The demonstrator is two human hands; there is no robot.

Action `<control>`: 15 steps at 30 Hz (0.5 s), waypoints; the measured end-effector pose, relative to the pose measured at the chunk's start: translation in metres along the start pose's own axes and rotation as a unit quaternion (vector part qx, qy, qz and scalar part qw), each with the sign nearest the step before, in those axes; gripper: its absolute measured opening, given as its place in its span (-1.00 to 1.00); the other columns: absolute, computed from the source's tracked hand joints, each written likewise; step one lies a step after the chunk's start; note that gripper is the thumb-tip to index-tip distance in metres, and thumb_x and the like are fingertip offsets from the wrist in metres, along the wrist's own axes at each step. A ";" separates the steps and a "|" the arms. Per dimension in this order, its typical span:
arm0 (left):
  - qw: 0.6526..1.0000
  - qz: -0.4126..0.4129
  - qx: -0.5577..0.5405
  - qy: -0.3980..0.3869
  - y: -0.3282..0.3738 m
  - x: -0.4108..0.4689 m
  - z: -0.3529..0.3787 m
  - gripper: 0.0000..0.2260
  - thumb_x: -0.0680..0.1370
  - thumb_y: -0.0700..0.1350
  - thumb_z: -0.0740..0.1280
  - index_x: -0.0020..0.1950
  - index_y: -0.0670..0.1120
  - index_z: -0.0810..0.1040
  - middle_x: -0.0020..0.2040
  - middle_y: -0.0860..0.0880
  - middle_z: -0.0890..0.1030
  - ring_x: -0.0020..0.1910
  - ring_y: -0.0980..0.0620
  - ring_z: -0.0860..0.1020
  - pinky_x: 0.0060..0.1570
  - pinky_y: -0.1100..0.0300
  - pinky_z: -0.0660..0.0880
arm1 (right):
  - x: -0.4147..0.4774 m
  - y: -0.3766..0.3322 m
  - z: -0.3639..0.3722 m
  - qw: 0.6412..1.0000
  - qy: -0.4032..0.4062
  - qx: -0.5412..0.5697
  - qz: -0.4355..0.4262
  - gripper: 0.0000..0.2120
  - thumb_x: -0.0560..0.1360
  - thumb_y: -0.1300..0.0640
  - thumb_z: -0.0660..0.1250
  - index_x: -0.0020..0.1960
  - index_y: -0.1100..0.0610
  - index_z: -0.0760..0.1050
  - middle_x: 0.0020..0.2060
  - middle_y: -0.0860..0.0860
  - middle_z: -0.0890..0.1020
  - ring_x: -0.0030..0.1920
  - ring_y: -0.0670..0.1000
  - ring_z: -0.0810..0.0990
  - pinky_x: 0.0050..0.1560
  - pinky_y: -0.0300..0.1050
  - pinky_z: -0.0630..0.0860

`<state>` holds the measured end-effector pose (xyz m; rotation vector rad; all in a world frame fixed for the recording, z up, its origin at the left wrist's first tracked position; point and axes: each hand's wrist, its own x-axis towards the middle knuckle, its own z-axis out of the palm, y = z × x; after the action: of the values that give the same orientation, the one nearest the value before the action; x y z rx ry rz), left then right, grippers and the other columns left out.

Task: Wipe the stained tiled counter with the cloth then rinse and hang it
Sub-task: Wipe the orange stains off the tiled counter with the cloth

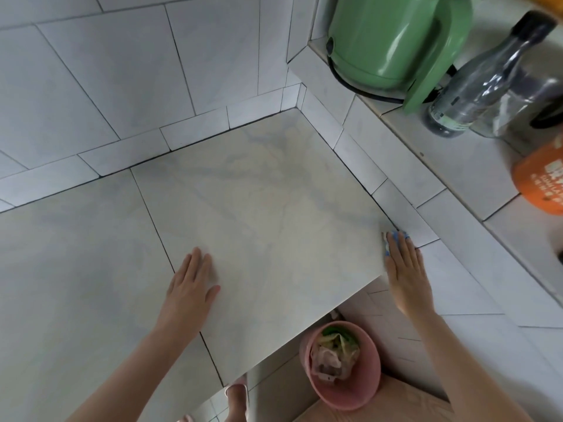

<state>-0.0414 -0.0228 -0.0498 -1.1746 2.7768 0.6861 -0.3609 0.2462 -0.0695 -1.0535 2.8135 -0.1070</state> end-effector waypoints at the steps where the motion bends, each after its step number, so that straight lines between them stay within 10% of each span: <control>1: 1.000 0.001 0.000 -0.001 0.000 0.000 0.000 -0.45 0.56 -0.03 0.21 0.49 -0.15 0.10 0.52 -0.10 0.03 0.50 -0.04 -0.02 0.45 0.10 -0.02 | 0.000 0.004 0.002 1.000 -0.001 0.004 0.004 -0.47 0.60 -0.02 -0.31 0.54 0.10 -0.08 0.53 0.06 -0.03 0.52 0.03 -0.13 0.49 -0.12 -0.24; 7: 1.000 0.004 0.001 -0.004 -0.002 -0.001 -0.001 -0.45 0.57 -0.02 0.20 0.49 -0.14 0.09 0.52 -0.10 0.02 0.51 -0.03 -0.03 0.45 0.11 -0.02 | -0.006 -0.018 0.019 0.998 0.016 0.014 0.055 -0.51 0.61 0.18 -0.16 0.54 0.14 -0.09 0.53 0.14 -0.08 0.52 0.15 -0.18 0.48 0.20 0.01; 15: 1.000 0.013 -0.008 -0.010 -0.006 -0.004 -0.004 -0.46 0.57 -0.03 0.18 0.49 -0.11 0.08 0.52 -0.06 0.00 0.50 0.01 -0.04 0.43 0.14 0.00 | -0.114 -0.155 0.040 0.994 -0.030 0.064 -0.087 -0.51 0.63 0.08 -0.26 0.53 0.08 0.03 0.53 0.04 0.06 0.52 0.18 -0.01 0.47 0.02 -0.04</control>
<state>-0.0343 -0.0255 -0.0475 -1.1305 2.7809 0.7194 -0.1694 0.2041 -0.0796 -1.2472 2.6186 -0.2663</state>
